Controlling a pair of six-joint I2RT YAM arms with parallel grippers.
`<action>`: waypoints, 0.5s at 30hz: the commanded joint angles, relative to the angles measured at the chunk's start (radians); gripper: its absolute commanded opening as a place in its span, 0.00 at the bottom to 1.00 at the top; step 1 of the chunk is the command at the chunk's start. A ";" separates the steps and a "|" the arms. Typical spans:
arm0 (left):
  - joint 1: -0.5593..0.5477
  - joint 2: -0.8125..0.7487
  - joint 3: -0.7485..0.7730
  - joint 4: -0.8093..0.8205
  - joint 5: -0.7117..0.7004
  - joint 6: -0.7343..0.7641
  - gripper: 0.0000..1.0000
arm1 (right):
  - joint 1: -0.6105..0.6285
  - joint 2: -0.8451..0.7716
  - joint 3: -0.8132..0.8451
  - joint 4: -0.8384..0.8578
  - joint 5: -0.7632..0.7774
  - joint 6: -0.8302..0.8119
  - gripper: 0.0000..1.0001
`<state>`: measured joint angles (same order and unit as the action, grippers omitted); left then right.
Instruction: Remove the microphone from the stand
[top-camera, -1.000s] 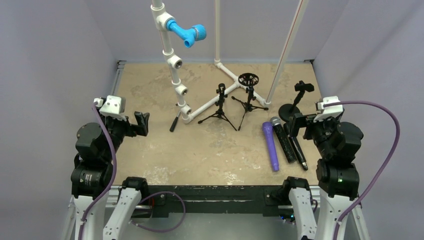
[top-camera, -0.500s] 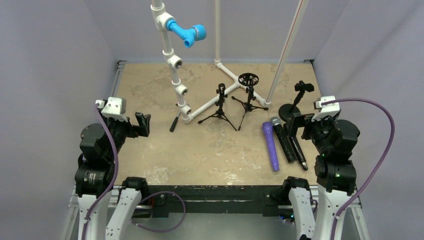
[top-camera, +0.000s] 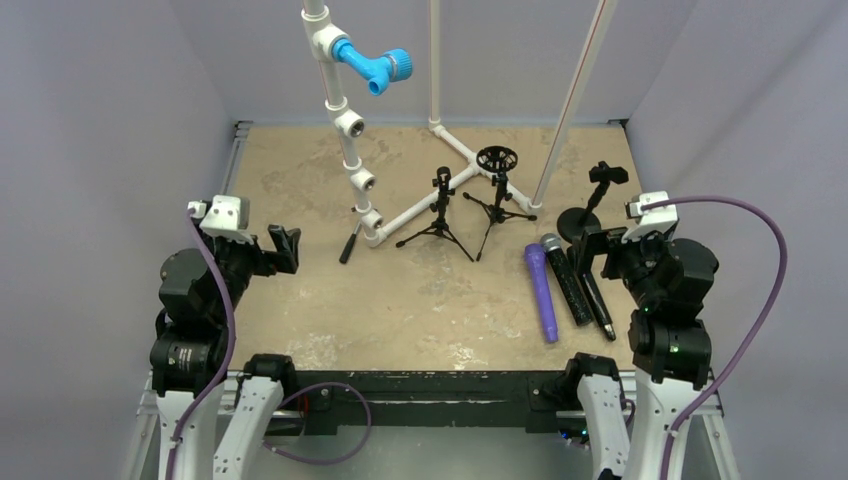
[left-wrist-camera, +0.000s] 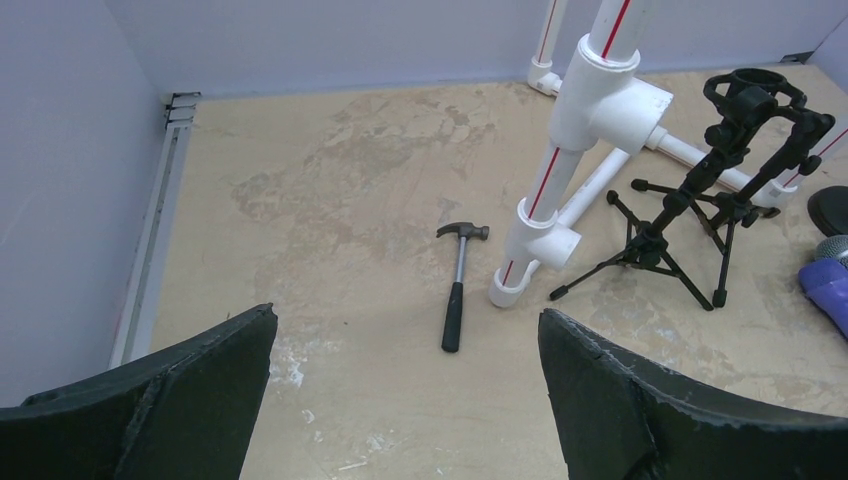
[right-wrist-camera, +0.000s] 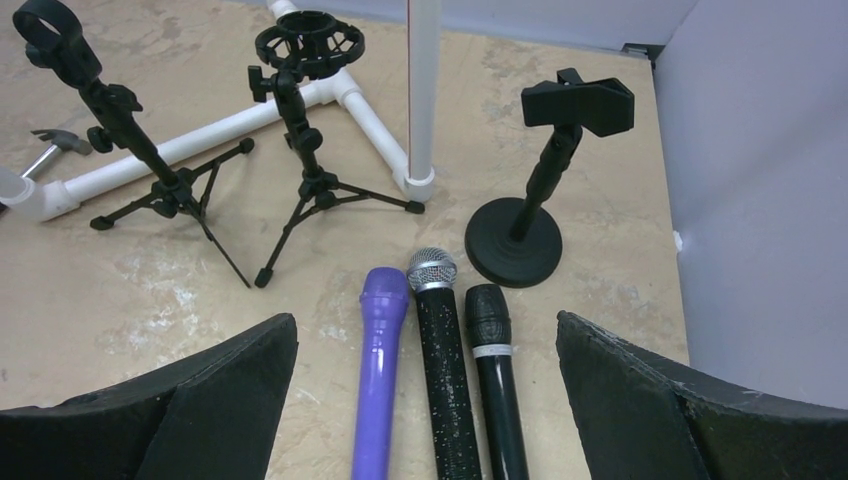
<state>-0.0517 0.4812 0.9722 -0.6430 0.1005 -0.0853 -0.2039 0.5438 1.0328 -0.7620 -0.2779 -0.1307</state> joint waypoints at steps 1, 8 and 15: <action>0.013 -0.006 0.016 0.051 0.005 -0.019 1.00 | -0.005 0.007 -0.008 0.043 -0.025 0.013 0.98; 0.013 -0.007 0.012 0.047 0.022 -0.020 1.00 | -0.011 0.002 -0.019 0.044 -0.037 0.011 0.97; 0.013 -0.010 0.010 0.045 0.027 -0.018 1.00 | -0.010 -0.001 -0.020 0.045 -0.046 0.013 0.96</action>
<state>-0.0467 0.4782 0.9722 -0.6361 0.1093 -0.0887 -0.2100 0.5438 1.0130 -0.7555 -0.2970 -0.1310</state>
